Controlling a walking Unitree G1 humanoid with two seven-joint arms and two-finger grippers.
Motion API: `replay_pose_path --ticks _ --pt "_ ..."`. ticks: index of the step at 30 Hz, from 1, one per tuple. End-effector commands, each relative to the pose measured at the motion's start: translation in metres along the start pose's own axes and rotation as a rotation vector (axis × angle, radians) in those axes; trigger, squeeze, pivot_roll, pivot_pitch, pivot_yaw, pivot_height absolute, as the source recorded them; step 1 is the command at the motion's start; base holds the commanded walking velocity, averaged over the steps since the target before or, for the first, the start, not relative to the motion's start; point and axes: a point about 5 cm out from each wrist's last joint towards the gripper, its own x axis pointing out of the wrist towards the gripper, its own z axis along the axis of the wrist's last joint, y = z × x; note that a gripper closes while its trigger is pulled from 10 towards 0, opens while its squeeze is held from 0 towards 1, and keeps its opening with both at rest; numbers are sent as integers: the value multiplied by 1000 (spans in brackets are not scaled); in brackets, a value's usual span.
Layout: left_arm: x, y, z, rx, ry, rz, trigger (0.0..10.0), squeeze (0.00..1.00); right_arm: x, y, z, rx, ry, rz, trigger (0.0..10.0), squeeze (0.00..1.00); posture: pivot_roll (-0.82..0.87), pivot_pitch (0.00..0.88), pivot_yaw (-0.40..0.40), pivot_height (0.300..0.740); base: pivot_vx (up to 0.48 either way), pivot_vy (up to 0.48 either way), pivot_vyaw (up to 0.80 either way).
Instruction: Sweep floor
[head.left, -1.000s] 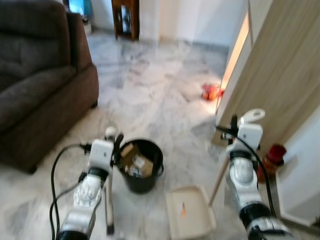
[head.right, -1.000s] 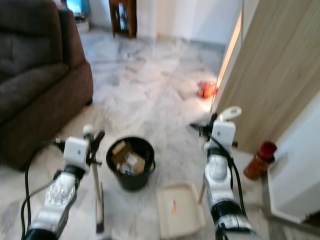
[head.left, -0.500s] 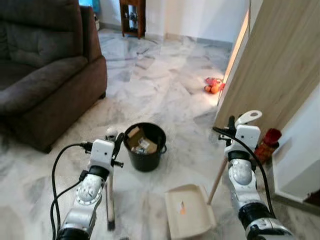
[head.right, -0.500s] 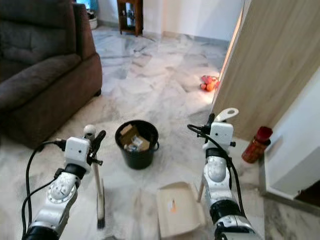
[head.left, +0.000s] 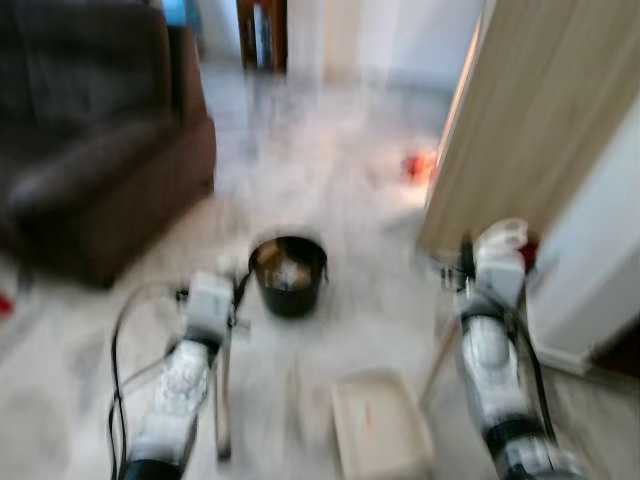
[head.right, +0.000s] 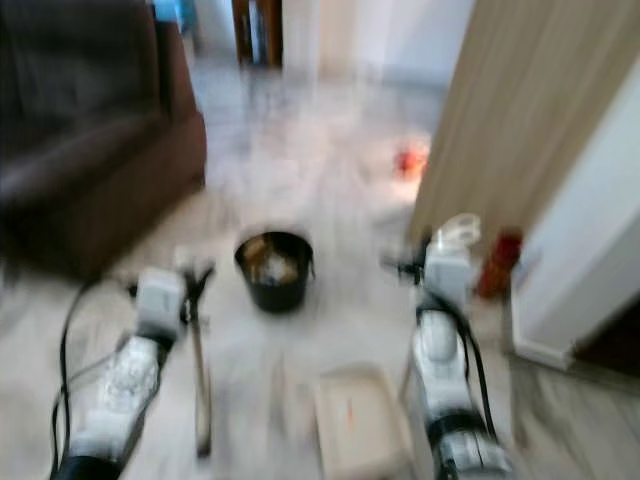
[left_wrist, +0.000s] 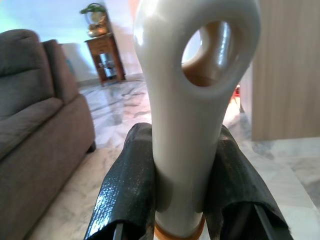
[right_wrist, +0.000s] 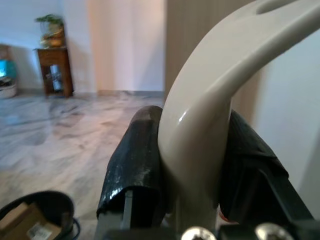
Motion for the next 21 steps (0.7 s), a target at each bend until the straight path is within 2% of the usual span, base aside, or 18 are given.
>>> replay_pose_path --ticks 1,21 --pt "9 -3 12 15 -62 -17 10000 0 8 -6 12 7 -57 -18 10000 0 7 0 -37 740 0 0 -800" --pt "15 5 15 45 -63 8 10000 0 10 2 12 19 -37 -1 10000 0 17 0 -24 740 0 0 -800"
